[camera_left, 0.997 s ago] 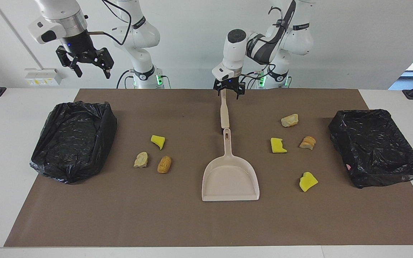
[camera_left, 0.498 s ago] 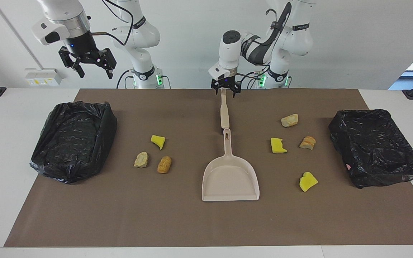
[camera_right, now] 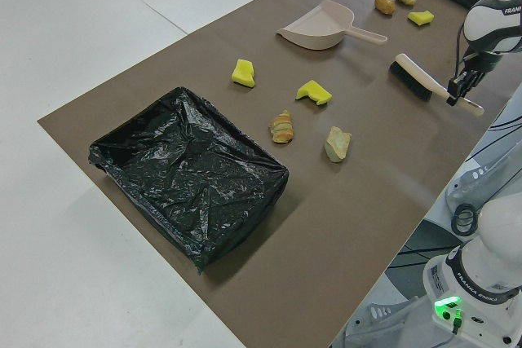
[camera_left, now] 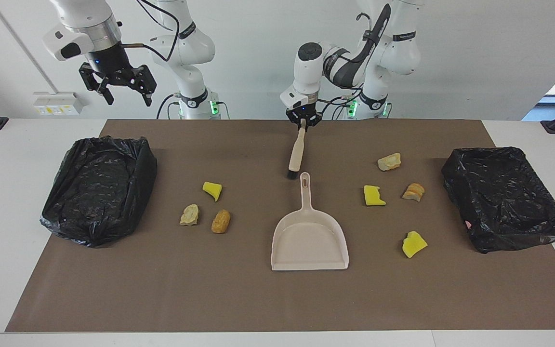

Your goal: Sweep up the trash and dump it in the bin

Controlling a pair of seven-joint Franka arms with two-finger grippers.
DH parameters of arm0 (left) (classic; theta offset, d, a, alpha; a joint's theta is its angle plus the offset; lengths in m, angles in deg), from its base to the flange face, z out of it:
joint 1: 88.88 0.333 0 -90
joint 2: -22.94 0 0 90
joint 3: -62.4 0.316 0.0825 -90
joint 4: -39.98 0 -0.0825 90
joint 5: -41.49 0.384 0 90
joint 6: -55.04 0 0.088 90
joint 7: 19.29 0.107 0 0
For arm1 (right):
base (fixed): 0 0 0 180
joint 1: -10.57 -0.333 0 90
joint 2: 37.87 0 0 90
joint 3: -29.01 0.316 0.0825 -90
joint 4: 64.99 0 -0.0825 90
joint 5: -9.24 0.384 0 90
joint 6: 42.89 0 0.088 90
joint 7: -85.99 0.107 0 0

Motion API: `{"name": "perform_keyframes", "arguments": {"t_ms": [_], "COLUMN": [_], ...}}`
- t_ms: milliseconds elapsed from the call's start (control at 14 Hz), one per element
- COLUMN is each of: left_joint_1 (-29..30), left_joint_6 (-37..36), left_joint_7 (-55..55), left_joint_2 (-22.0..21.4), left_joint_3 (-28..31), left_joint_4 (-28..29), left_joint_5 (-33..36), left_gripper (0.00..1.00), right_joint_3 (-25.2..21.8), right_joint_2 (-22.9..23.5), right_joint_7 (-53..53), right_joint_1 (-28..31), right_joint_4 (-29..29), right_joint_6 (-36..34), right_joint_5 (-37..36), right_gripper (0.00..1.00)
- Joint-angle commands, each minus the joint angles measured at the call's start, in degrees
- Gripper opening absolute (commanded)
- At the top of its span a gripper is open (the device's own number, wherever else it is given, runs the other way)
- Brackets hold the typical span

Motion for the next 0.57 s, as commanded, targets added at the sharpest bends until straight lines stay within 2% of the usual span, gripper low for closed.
{"name": "perform_keyframes", "arguments": {"t_ms": [0, 214, 356, 498], "left_joint_1": [0.0, 7.4, 13.1, 21.0], "left_joint_6": [-7.0, -17.8, -19.7, -19.5], "left_joint_7": [-0.3, 0.2, 0.7, 6.0], "left_joint_2": [-1.0, -5.2, -8.9, -7.7], "left_joint_3": [1.5, 1.7, 1.7, 1.6], "left_joint_4": [-2.5, -5.5, -5.5, -8.6], "left_joint_5": [-0.7, -0.2, 0.2, 4.1], "left_gripper": [0.0, 0.0, 0.0, 0.0], "right_joint_3": [0.2, 1.4, 2.9, 5.2], "right_joint_2": [1.2, 4.4, 8.1, 11.9], "right_joint_7": [0.3, 4.9, 6.6, 9.6], "right_joint_1": [0.2, -2.4, -2.5, -2.5], "right_joint_4": [-0.4, -1.5, -3.9, -5.9], "right_joint_6": [1.0, 3.4, 4.5, 7.5], "right_joint_5": [1.0, 1.2, 2.4, 2.4], "right_gripper": [1.0, 1.0, 1.0, 1.0]}}
